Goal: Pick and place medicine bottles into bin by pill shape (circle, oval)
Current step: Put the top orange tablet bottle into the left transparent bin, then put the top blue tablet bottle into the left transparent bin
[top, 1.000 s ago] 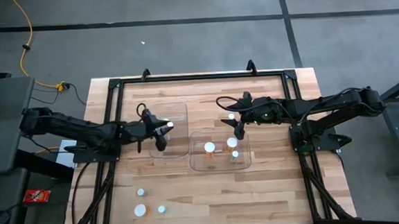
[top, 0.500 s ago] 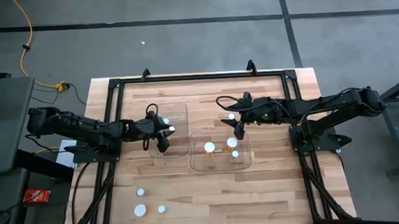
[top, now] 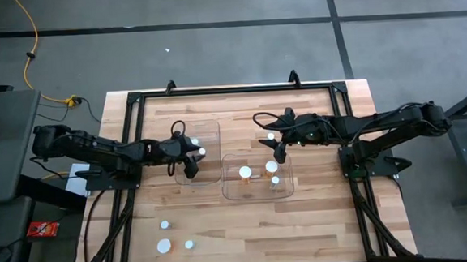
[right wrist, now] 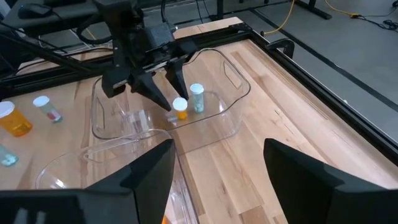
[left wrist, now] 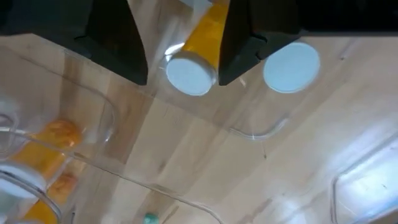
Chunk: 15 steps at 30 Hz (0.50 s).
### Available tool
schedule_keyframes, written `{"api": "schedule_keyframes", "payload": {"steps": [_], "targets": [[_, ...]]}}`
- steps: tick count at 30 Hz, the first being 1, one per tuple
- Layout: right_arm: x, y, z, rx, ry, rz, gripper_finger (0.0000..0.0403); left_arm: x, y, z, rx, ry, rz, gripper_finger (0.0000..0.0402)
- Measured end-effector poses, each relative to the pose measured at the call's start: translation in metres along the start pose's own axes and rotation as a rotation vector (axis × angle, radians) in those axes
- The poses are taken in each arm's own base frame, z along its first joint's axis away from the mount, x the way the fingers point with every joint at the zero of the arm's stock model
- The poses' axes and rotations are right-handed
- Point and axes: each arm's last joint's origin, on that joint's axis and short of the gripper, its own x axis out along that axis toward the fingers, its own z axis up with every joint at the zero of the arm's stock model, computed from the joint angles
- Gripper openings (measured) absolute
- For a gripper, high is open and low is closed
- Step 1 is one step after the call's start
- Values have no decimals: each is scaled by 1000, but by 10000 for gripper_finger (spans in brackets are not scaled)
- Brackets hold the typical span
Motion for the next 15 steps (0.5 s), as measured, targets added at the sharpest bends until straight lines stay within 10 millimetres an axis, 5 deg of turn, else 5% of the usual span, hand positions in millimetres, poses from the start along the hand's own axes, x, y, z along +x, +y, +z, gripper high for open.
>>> {"api": "schedule_keyframes", "payload": {"steps": [15], "targets": [[0, 0, 0, -2, 0, 0, 240, -36, -4, 27, -104, -187, -212, 216]]}}
